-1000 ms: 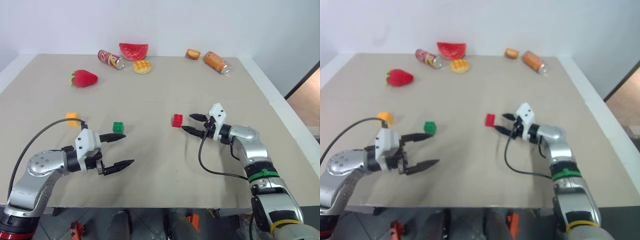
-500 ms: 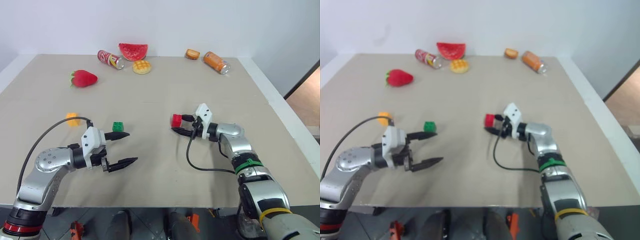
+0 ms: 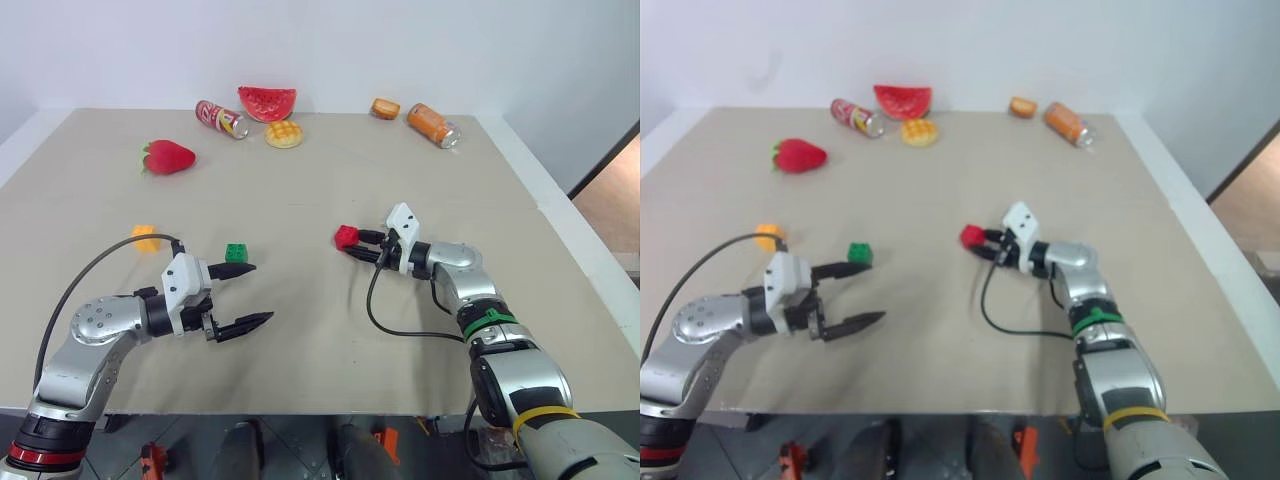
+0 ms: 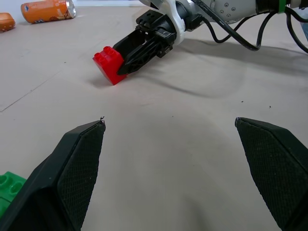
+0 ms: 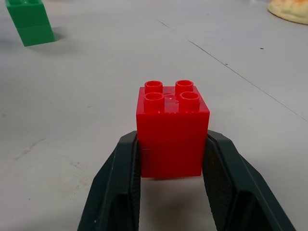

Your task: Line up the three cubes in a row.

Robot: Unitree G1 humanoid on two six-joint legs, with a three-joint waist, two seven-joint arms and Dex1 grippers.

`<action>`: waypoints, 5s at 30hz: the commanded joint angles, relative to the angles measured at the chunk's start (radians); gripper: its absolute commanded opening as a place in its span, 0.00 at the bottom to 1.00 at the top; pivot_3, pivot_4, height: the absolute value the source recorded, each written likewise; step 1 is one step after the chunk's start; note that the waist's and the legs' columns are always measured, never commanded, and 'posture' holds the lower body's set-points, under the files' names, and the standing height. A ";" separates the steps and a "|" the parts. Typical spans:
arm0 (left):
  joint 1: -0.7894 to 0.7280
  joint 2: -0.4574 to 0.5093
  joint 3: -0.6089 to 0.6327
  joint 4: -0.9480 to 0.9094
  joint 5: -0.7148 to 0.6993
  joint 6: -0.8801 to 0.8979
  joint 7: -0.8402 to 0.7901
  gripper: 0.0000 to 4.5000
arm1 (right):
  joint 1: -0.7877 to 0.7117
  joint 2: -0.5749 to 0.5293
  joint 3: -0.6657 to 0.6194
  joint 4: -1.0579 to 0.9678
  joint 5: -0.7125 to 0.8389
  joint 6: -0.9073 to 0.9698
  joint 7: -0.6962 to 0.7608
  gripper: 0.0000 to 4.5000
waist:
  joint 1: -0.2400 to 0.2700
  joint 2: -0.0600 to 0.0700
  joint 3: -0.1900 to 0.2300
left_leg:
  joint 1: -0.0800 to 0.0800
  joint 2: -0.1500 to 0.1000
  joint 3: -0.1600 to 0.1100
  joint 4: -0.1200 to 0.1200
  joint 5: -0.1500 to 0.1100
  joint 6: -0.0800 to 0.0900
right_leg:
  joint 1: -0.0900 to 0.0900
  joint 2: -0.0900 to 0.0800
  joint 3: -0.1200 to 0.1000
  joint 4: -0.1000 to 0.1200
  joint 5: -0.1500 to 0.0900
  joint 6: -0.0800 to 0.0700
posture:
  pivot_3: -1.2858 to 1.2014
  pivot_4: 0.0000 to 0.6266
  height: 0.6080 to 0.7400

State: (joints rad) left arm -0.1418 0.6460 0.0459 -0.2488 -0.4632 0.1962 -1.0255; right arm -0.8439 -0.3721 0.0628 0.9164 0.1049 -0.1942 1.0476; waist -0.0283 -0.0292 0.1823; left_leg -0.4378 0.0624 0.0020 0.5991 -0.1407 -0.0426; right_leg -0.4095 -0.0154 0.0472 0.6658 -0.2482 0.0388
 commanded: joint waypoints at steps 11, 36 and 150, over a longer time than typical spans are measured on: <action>0.008 -0.002 0.067 0.100 -0.012 -0.042 -0.011 1.00 | 0.355 -0.076 0.102 -0.738 0.185 0.398 0.226 0.27 | -0.003 0.000 0.000 | 0.002 0.002 0.000 0.002 -0.001 0.000 | 0.000 0.001 0.000 0.001 0.000 -0.005 | 0.52 0.24 1.00; 0.029 -0.002 0.084 0.067 -0.037 -0.016 0.006 1.00 | 0.340 -0.226 0.071 -0.506 0.146 0.219 0.311 0.27 | 0.012 0.000 0.000 | 0.001 -0.004 0.001 0.006 0.001 0.001 | 0.003 -0.006 0.000 0.000 0.000 -0.002 | 0.52 0.24 1.00; -0.593 -0.227 -0.267 0.986 0.273 -0.565 -0.545 0.29 | 0.570 -0.431 -0.283 -1.188 0.559 0.680 0.149 0.96 | 0.001 0.000 0.000 | -0.004 -0.002 0.000 0.005 0.000 0.002 | 0.000 0.000 0.001 -0.001 0.002 0.004 | 0.52 0.24 1.00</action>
State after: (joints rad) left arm -0.7209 0.4211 -0.2198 0.7145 -0.1970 -0.3344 -1.5434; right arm -0.2774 -0.8006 -0.1900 -0.2237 0.6431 0.4878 1.2115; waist -0.0272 -0.0296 0.1821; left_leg -0.4408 0.0602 0.0019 0.6038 -0.1404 -0.0401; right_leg -0.4093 -0.0153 0.0490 0.6653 -0.2465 0.0431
